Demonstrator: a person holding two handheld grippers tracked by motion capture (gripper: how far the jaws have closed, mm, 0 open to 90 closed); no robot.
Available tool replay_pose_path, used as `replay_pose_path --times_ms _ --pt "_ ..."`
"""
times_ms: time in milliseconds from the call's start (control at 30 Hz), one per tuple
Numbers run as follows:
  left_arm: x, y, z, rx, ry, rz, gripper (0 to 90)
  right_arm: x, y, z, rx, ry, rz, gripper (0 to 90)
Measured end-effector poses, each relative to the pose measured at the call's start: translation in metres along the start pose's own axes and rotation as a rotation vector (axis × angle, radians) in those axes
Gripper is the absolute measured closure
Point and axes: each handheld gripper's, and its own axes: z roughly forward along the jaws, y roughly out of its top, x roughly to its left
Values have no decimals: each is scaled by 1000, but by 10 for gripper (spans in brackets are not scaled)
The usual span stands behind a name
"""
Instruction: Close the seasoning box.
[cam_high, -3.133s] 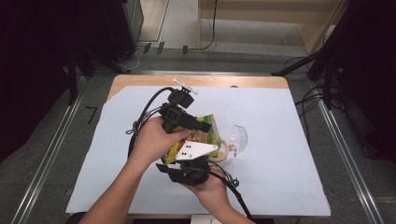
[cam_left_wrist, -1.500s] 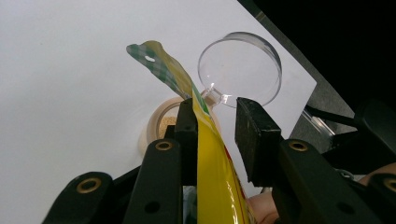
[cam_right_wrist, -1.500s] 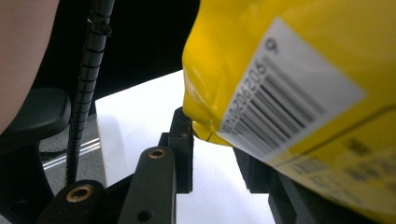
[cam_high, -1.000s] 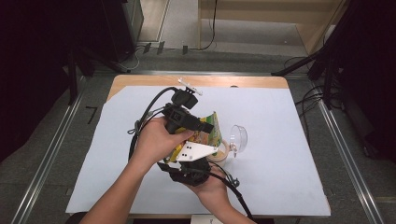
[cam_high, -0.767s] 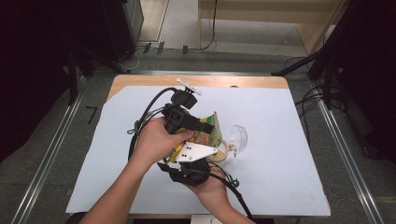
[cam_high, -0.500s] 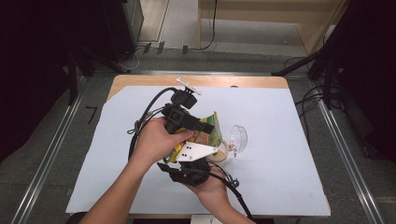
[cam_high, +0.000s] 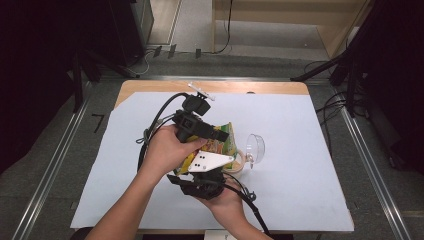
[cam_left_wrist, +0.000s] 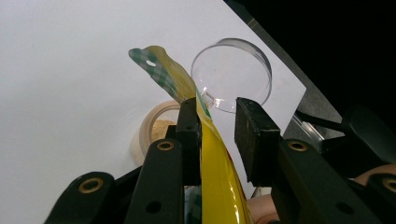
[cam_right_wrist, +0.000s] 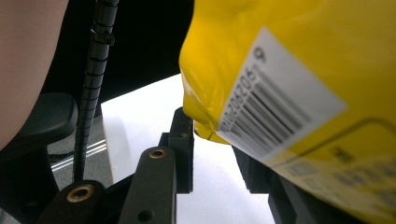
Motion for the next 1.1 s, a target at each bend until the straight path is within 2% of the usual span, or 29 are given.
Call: replay_pose_path --times_ms 167,1100 --pt "0 0 1 0 3 1 719 -1 0 0 7 -7 -9 712" --pt "3 3 -2 -29 -1 -4 714 -2 4 -1 7 -10 11 717"
